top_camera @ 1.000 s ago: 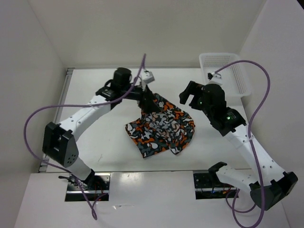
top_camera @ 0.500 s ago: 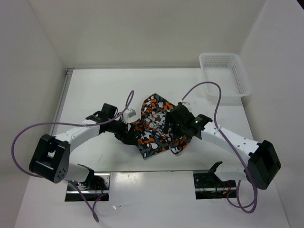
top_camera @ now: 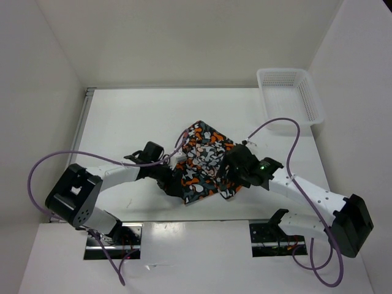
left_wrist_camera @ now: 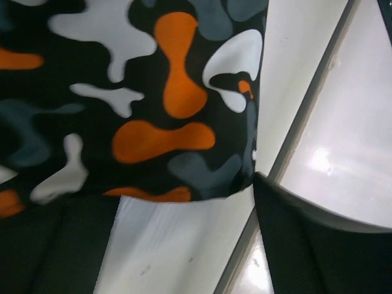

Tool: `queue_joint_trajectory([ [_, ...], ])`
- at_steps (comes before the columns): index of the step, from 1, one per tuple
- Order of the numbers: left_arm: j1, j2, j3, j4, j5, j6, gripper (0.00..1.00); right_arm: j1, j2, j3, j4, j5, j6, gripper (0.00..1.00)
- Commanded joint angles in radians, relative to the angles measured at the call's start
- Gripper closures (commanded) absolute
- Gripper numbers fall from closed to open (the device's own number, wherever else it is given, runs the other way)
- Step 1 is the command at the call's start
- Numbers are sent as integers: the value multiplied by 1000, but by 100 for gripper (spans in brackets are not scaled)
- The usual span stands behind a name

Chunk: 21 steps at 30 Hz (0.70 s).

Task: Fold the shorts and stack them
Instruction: Flatten the shorts out

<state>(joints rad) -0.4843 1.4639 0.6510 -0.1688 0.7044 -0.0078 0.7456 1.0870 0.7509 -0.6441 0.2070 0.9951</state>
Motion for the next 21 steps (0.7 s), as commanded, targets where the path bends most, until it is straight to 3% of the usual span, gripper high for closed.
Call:
queue_joint_trajectory([
  [1,-31,32,36,89,46,8,18,23,28,-24,1,31,39,13],
  [3,-31,32,45,78,4,8,35,23,40,-36,50,31,39,19],
  [4,-31,32,76,45,-14,8,60,23,62,-36,64,44,39,30],
  [6,-31,23,107,16,-51,8,85,23,85,-18,102,68,28,46],
  [7,-31,23,124,0,-62,8,93,23,103,14,103,90,19,65],
  [8,-1,23,156,-30,-62,8,100,23,152,40,103,103,10,75],
  [10,35,-3,188,-73,-62,8,100,23,200,131,103,112,-27,100],
  [14,166,-36,336,-172,-75,8,100,14,266,325,129,95,-201,100],
  [16,281,-36,479,-214,-46,8,100,-72,310,500,147,42,-278,100],
  [17,323,-36,531,-215,-25,8,100,-113,326,565,159,-56,-356,100],
  [21,519,16,812,-227,69,8,100,-313,392,967,184,-210,-421,100],
])
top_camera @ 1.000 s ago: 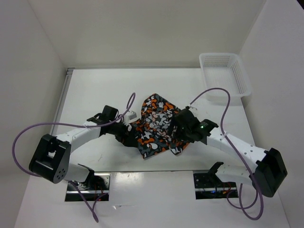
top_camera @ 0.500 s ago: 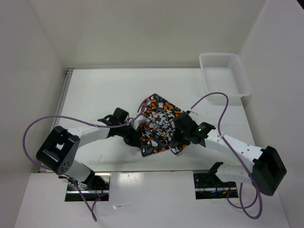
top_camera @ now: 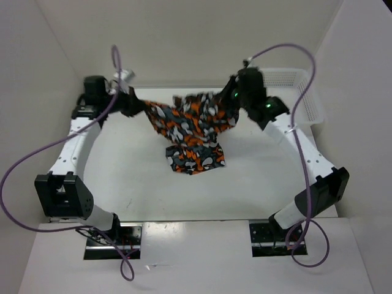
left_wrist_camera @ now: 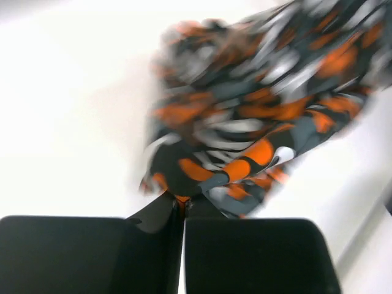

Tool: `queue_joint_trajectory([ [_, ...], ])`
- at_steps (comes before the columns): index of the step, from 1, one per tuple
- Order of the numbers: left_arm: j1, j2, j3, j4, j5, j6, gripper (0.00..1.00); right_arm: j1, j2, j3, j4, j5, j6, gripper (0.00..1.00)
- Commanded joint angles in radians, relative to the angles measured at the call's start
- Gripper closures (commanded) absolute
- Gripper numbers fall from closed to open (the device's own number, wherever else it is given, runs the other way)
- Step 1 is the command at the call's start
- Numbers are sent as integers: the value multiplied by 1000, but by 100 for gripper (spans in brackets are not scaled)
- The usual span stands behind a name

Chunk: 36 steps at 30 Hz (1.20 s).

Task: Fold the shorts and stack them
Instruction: Flatten the shorts out

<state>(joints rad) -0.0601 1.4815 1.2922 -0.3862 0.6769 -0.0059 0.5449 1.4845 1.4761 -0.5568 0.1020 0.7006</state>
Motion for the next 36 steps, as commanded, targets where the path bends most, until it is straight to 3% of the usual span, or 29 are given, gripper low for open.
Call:
queue_joint_trajectory([
  [1,165,-1,215,-10,131,6,100,-137,3,297,97,-120,-136,100],
  [3,230,-1,304,19,156,6,100,-202,3,391,97,-195,-136,100],
  [6,305,-1,317,49,202,6,100,-218,-18,336,86,-231,-127,99],
  [14,306,-81,93,112,223,6,100,-218,-303,-310,201,-275,5,98],
  [21,306,-72,62,118,248,6,100,-218,-313,-295,201,-275,-9,98],
  [25,306,-171,-19,52,228,6,100,-218,-358,-353,235,-317,-18,99],
  [27,306,-228,-143,12,219,6,88,-218,-467,-437,244,-317,-7,99],
  [28,315,-292,-189,-8,219,6,73,-218,-510,-532,232,-285,-7,99],
  [29,315,-325,-230,-17,219,6,52,-218,-603,-577,212,-268,16,95],
  [30,325,-355,-302,-29,202,6,21,-218,-654,-665,187,-251,34,86],
  [31,325,-409,-326,-60,188,6,15,-218,-703,-703,128,-220,55,62],
  [32,325,-429,-344,-60,178,6,12,-218,-752,-735,103,-220,100,47],
  [34,325,-452,-367,-60,136,6,3,-218,-887,-806,78,-220,144,32],
  [36,325,-426,-380,-33,124,6,3,-218,-951,-818,87,-206,201,27],
])
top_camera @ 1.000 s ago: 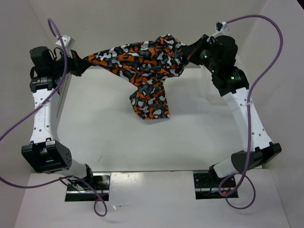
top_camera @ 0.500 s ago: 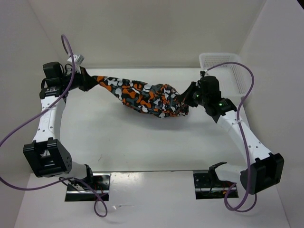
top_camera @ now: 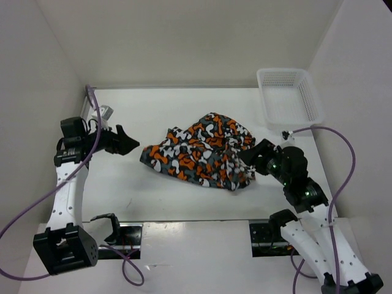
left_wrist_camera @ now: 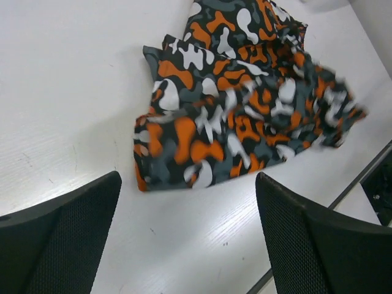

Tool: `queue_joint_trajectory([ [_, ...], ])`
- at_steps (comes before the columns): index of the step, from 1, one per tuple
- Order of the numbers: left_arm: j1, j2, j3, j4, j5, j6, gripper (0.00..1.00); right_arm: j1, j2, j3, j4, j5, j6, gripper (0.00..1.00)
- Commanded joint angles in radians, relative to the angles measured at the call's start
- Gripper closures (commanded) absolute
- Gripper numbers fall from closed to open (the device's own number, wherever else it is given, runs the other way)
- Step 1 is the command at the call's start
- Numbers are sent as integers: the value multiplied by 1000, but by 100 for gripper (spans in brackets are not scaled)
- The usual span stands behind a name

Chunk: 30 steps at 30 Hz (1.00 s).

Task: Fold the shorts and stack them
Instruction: Flatten the shorts out

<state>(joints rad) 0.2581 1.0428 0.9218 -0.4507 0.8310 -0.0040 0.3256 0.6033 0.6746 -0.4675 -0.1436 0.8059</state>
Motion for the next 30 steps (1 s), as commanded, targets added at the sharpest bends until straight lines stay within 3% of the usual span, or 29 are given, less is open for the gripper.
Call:
queue_joint_trajectory([
  [1,7,32,-23,46,-21,4,3,1,-69,-17,24,48,96,27],
  [2,7,52,-35,55,-21,4,15,1,-48,-17,38,70,96,41],
  [5,-20,124,-35,66,-85,4,51,1,155,55,49,61,27,65],
  [6,-29,152,-46,82,-86,4,60,1,282,93,49,61,-17,65],
  [7,-46,163,-46,83,-86,4,58,1,343,112,38,52,-33,65],
  [8,-57,178,-46,95,-99,4,45,1,393,137,38,41,-48,61],
  [9,-72,218,-57,105,-108,4,24,1,436,137,38,41,-63,37],
  [10,-85,241,-57,106,-121,4,9,13,504,137,47,41,-73,34],
  [12,-123,316,-69,147,-135,4,3,13,553,137,76,26,-83,24],
  [15,-180,431,-51,178,-150,4,0,24,624,146,64,91,-74,23],
  [20,-244,523,-3,224,-161,4,0,33,610,100,52,127,-53,22],
  [25,-276,605,58,270,-158,4,0,53,642,62,127,56,-42,35],
  [28,-298,652,117,270,-158,4,2,81,670,75,139,33,-42,65],
  [29,-298,664,132,270,-145,4,3,90,670,88,139,51,-42,86],
  [30,-298,674,158,270,-145,4,5,105,641,88,119,68,-42,95],
])
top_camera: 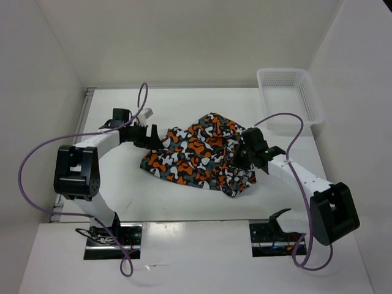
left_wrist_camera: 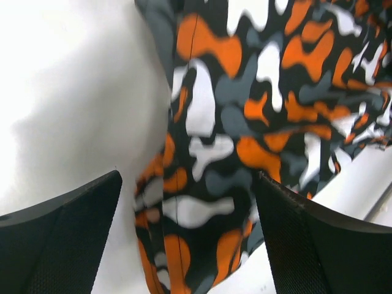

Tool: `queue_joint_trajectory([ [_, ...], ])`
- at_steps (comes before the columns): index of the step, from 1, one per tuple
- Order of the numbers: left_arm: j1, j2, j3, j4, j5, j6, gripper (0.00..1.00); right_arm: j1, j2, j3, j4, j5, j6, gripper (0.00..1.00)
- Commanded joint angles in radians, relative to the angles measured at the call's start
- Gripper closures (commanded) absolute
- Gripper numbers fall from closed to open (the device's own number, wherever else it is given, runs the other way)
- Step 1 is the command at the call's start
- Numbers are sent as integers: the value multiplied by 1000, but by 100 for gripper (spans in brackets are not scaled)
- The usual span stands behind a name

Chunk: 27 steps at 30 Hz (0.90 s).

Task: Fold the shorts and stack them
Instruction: Flatten the shorts out

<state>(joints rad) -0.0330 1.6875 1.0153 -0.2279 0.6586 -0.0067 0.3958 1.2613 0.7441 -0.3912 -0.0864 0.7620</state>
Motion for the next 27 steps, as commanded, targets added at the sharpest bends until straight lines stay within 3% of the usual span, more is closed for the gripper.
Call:
queue_joint_trajectory([
  [1,-7,41,65,47,41,7,5,35,-39,27,19,22,2,100],
  [6,-7,64,118,47,41,7,5,35,-200,8,-50,63,25,100],
  [8,-25,96,155,56,41,7,15,35,-259,-5,-69,63,37,100],
  [11,-62,164,222,56,32,7,21,35,-298,-25,-69,63,49,100],
  [18,-114,245,291,49,9,7,20,35,-298,-25,-69,63,59,100],
  [22,-114,235,292,30,-51,7,6,35,-298,-25,-69,54,59,100],
  [24,-114,235,292,19,-60,7,6,35,-298,-34,-69,54,59,100],
  [26,-114,244,302,10,-38,7,14,35,-298,-34,-69,54,59,100],
  [27,-114,244,302,10,-10,7,29,35,-298,-34,-69,54,59,100],
])
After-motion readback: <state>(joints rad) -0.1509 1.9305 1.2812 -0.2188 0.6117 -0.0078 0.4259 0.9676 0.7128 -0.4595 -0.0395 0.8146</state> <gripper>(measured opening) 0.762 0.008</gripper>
